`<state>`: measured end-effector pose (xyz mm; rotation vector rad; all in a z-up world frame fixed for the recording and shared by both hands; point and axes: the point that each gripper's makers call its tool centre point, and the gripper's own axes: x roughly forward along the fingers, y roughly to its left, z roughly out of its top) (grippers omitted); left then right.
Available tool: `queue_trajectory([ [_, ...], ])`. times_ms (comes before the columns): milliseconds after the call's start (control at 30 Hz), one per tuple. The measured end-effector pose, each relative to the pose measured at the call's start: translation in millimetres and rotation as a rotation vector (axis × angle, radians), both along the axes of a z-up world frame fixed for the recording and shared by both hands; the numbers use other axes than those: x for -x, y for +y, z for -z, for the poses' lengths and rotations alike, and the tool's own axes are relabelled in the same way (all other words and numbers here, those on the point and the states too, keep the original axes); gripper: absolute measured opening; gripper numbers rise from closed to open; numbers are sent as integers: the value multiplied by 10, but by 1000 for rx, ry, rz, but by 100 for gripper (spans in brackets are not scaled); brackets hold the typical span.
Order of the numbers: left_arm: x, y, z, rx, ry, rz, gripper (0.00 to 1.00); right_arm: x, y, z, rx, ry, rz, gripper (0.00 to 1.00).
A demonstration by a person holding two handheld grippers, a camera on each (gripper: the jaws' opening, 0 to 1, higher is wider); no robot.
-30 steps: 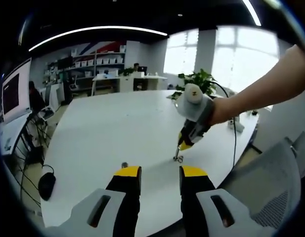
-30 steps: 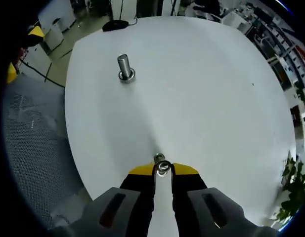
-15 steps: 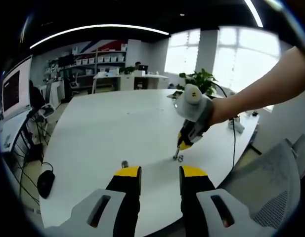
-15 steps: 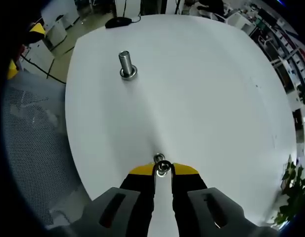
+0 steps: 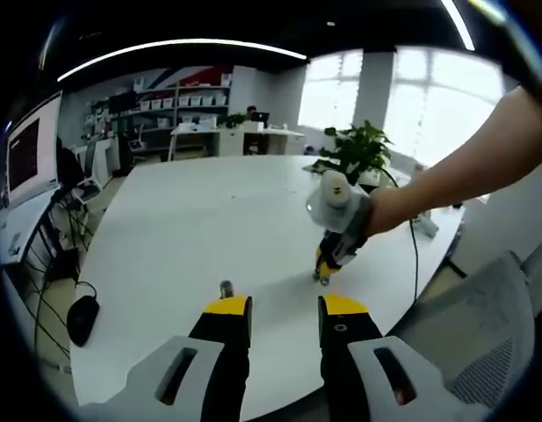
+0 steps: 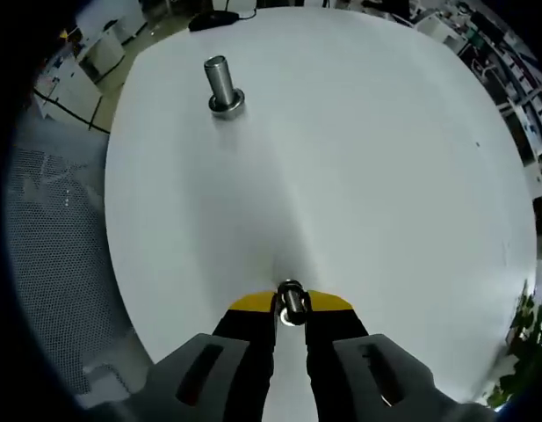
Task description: Place the washer onto the threaded stud by aligning its center hole with the stud, sliding it down to the base, and recovering from edge contact or off-axis alignment until the washer reaches the visible bottom stop.
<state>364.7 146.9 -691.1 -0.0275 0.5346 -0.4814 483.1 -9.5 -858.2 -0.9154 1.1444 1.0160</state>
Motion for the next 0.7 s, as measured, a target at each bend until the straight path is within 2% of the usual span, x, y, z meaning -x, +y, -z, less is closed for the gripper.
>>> queue_trajectory([
  [200, -5, 22, -6, -1, -2, -11, 28, 23, -37, 67, 16, 14, -7, 14],
  [433, -4, 35, 9, 0, 6, -17, 28, -7, -12, 37, 17, 24, 17, 14],
  [700, -7, 63, -16, 9, -3, -31, 28, 54, -109, -100, 25, 20, 39, 20],
])
